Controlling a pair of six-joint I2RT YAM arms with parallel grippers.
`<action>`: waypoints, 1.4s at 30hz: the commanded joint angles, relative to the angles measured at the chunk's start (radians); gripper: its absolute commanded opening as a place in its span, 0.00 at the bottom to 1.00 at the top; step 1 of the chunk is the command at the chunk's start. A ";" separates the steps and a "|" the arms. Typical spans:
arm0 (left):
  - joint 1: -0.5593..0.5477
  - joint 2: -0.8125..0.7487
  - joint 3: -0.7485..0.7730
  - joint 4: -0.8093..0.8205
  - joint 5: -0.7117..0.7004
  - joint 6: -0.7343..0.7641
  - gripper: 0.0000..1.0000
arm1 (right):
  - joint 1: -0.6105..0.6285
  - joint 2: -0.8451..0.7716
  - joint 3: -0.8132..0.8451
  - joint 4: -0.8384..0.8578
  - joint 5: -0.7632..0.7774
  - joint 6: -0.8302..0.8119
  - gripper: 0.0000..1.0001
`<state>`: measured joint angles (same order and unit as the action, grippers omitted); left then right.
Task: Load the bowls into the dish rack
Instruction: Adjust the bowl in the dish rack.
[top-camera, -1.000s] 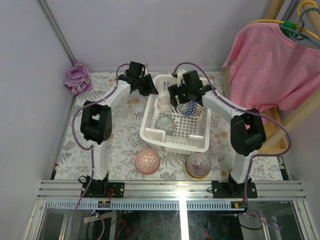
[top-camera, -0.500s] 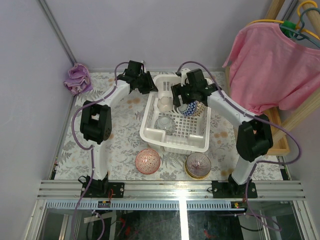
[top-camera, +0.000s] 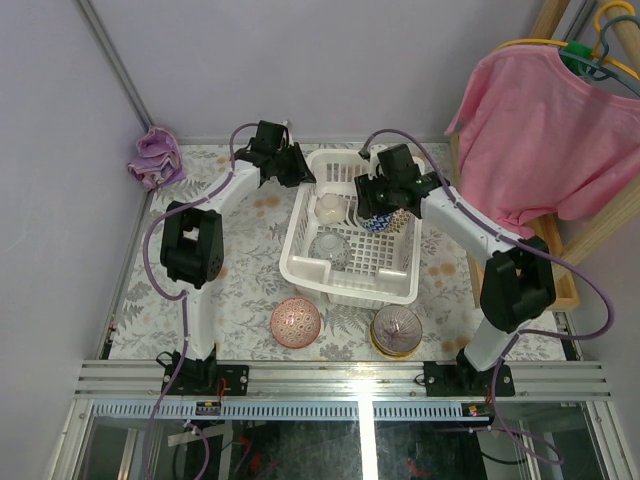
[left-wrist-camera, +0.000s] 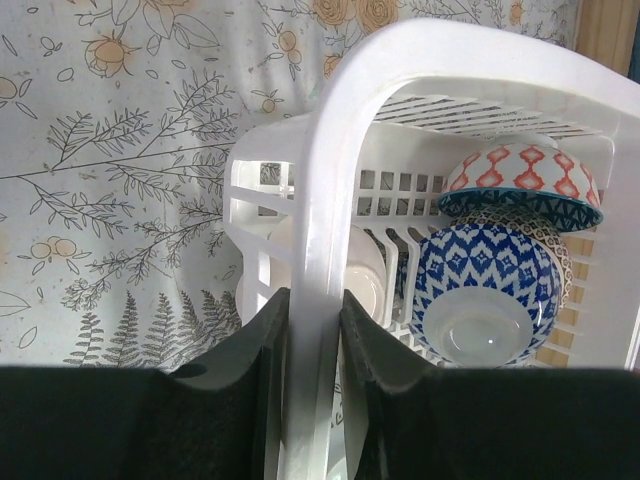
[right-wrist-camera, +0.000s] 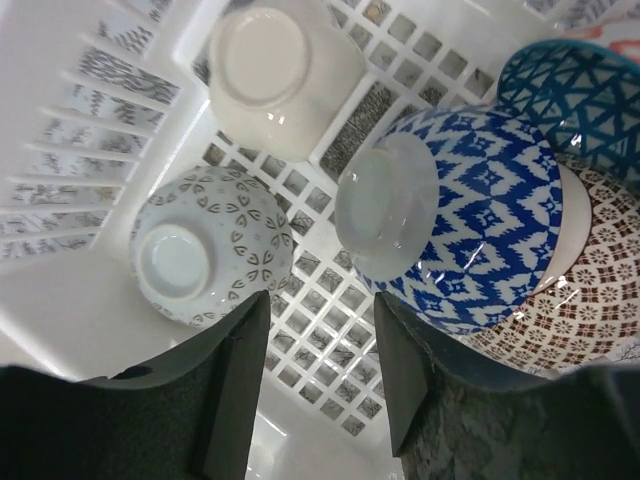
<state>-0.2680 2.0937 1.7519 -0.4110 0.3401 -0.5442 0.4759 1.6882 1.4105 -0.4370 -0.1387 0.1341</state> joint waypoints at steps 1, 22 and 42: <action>0.004 0.010 0.007 0.043 -0.010 0.000 0.20 | 0.013 0.061 0.035 -0.013 0.049 0.025 0.52; 0.006 0.015 0.000 0.044 -0.004 0.007 0.19 | 0.051 0.323 0.248 -0.027 0.138 -0.011 0.46; 0.032 -0.125 -0.036 0.067 0.005 -0.009 0.58 | 0.067 -0.184 0.088 -0.092 0.022 0.064 0.67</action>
<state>-0.2588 2.0792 1.7176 -0.3756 0.3344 -0.5461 0.5373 1.6623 1.5425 -0.4866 -0.0746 0.1444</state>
